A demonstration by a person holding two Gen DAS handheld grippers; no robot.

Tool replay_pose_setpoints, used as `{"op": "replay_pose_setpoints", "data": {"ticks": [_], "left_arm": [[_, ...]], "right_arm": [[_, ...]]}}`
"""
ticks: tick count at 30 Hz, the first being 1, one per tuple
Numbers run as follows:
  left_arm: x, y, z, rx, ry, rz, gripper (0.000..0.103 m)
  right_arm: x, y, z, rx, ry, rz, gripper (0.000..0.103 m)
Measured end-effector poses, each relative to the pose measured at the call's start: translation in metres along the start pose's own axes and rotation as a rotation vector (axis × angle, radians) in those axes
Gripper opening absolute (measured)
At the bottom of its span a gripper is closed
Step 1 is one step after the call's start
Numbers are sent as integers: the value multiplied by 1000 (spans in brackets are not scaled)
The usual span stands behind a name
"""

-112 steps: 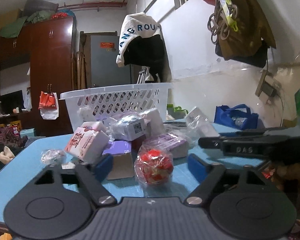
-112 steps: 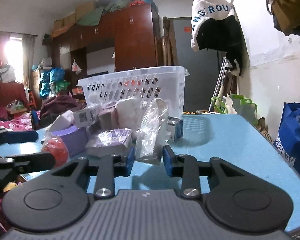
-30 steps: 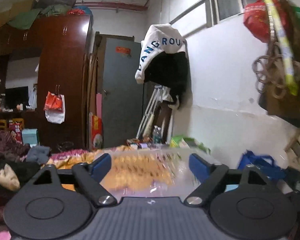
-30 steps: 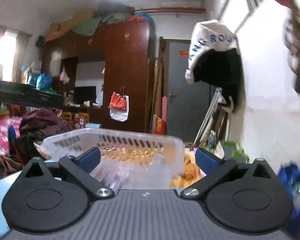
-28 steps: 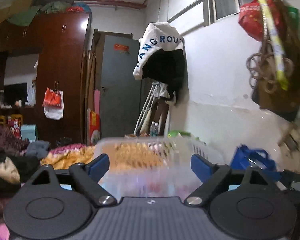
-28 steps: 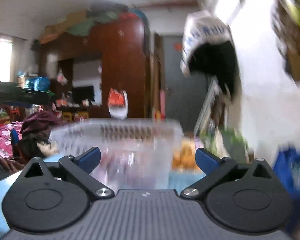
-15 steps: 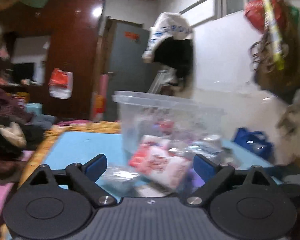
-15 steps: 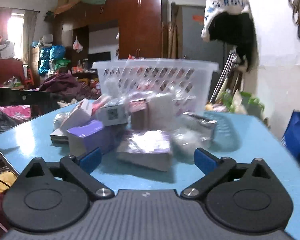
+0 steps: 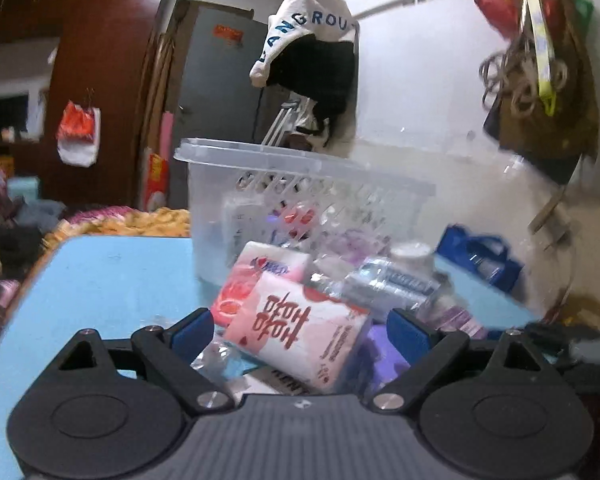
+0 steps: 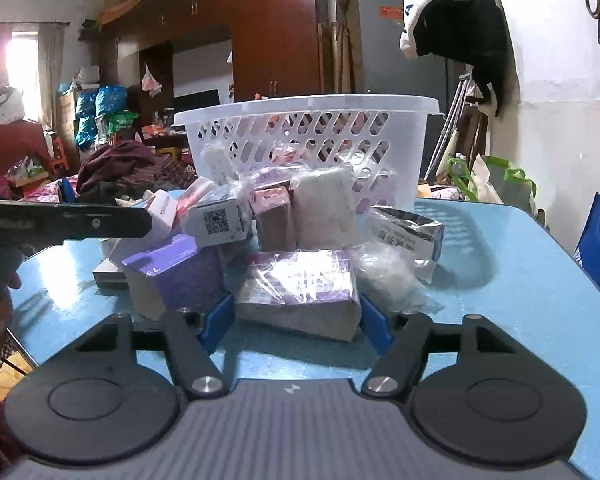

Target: Organize objects

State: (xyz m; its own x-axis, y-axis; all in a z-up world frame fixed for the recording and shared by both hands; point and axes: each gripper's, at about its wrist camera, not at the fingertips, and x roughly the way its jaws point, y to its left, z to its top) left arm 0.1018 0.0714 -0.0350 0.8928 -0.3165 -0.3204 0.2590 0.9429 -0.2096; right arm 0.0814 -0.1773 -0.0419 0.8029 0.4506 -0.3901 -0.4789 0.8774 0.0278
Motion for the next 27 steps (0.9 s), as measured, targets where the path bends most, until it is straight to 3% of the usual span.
{"op": "replay_pose_setpoints", "data": {"ticks": [4,10,14,15,18,22,24,27], "left_arm": [[12,2,5,-19,50,37,95],[17,-8,5,15,63,45,94],[6,-15,1,36,36,48,75],[4,-16,0,44,28,56,71],[-3,-15,-2,32,4,37,63],[-4,-20,-5,89,5,54,63],[1,-24,-5,123,22,75,79],[6,-24,-4,109,25,85,83]], "right_arm": [[0,2,2,-2,-14,7,72],[2,6,1,-23,-9,9,75],[1,6,-1,-30,-21,18,74],[0,6,-2,-34,-24,22,69],[-5,6,-4,-38,-37,35,69],[-11,5,-6,-41,-52,38,69],[-12,3,-6,-39,-53,40,69],[-11,1,-6,-29,-49,50,69]]}}
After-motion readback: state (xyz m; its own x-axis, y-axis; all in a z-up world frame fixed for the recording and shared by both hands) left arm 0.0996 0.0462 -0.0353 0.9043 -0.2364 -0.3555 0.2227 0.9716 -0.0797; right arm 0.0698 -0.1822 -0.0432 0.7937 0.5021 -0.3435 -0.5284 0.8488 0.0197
